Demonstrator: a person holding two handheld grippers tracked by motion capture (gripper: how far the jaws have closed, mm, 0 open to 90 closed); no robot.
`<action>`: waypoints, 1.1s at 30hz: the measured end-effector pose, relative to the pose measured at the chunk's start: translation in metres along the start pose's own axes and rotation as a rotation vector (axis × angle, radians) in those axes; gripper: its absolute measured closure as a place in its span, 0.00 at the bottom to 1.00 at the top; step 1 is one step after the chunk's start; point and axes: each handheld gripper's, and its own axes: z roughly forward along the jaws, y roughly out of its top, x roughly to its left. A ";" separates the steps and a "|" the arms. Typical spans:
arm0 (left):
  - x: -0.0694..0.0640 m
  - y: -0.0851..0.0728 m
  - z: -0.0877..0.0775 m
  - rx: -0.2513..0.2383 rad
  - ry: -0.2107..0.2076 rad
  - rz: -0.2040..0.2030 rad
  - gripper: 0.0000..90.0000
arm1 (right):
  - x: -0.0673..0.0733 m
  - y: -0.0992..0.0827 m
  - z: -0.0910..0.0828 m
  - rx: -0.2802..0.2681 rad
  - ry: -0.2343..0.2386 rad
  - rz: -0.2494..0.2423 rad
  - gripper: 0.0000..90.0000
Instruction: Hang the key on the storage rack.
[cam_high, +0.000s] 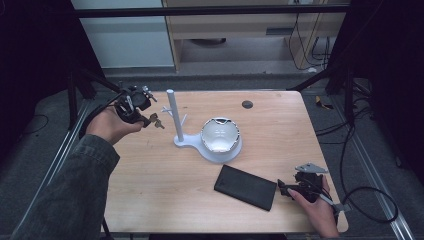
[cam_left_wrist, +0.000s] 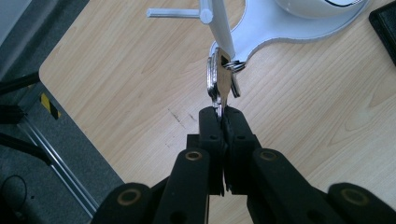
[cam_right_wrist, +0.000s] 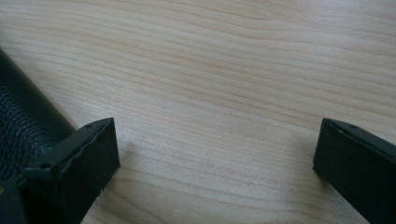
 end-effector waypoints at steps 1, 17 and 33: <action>0.000 0.000 0.000 0.001 -0.002 0.002 0.97 | 0.000 0.000 0.000 0.000 0.001 0.000 0.00; 0.004 0.004 -0.002 0.000 0.010 -0.017 0.97 | 0.000 0.000 0.000 0.000 0.001 0.000 0.00; 0.008 0.015 -0.002 0.009 0.023 -0.020 0.97 | 0.000 0.000 0.000 0.000 -0.001 0.000 0.00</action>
